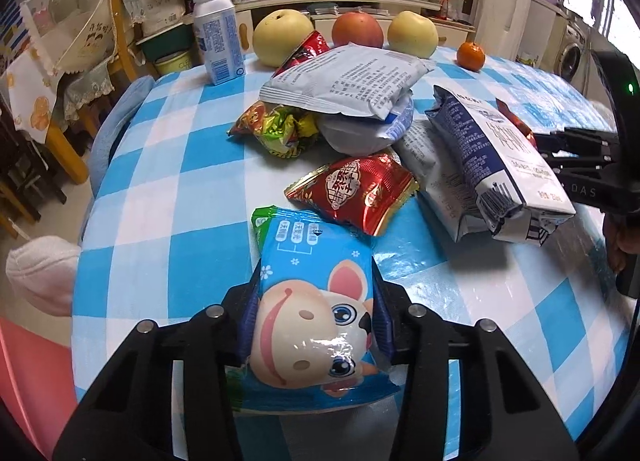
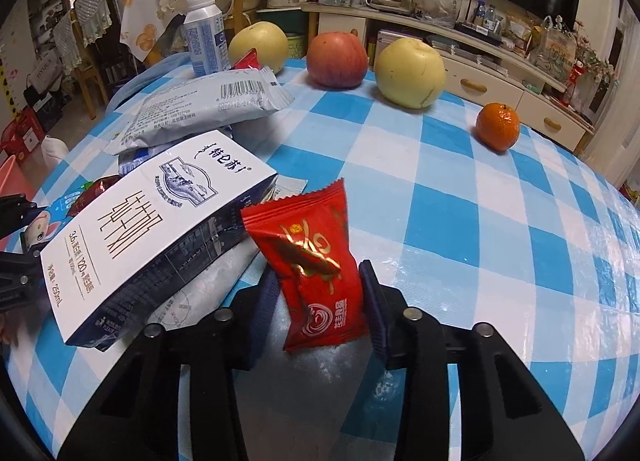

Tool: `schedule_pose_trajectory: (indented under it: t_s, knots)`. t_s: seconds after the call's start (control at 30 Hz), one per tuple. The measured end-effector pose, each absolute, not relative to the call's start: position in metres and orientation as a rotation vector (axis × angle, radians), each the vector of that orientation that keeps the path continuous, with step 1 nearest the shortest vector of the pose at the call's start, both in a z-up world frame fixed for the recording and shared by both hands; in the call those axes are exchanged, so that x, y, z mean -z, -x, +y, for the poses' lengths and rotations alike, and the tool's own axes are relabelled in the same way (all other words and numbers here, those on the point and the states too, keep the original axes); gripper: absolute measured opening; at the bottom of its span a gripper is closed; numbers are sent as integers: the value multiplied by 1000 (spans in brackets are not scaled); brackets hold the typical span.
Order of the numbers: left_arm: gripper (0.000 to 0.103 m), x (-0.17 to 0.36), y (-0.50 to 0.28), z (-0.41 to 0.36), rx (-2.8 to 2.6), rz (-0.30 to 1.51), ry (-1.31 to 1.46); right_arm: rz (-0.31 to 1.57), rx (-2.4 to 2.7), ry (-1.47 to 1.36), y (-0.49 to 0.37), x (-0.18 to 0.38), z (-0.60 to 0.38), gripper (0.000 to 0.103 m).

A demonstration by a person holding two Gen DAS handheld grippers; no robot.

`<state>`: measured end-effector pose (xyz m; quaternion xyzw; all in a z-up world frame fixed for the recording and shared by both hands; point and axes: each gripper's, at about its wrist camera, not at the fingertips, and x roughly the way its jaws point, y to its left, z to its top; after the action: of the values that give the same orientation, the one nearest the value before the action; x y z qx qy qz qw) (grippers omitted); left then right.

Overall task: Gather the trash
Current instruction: 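Grasp the blue cow-print snack bag with the left gripper while the right grasps the red candy wrapper, then carry the snack bag and candy wrapper over the pink bucket and open both grippers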

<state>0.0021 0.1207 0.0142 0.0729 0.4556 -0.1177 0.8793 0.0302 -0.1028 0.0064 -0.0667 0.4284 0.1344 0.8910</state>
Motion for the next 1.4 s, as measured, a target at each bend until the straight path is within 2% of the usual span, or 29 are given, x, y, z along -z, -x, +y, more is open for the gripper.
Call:
schedule_pose_trajectory:
  t_s: [0.23,0.73,1.1,1.4]
  knots:
    - [45,-17,1,130,242,962,-94,876,-265,73,-24,-13,-112,36]
    - [45,-37,19,148,229,903,-21,785,-293,-89,8,-46,-120,35]
    - [45,-66,37,176,154,784,78,730,-347,-188,36,-81,-100,35]
    - [45,-92,53,217,-44,654,162,712,-473,-187,54,-108,-37,35]
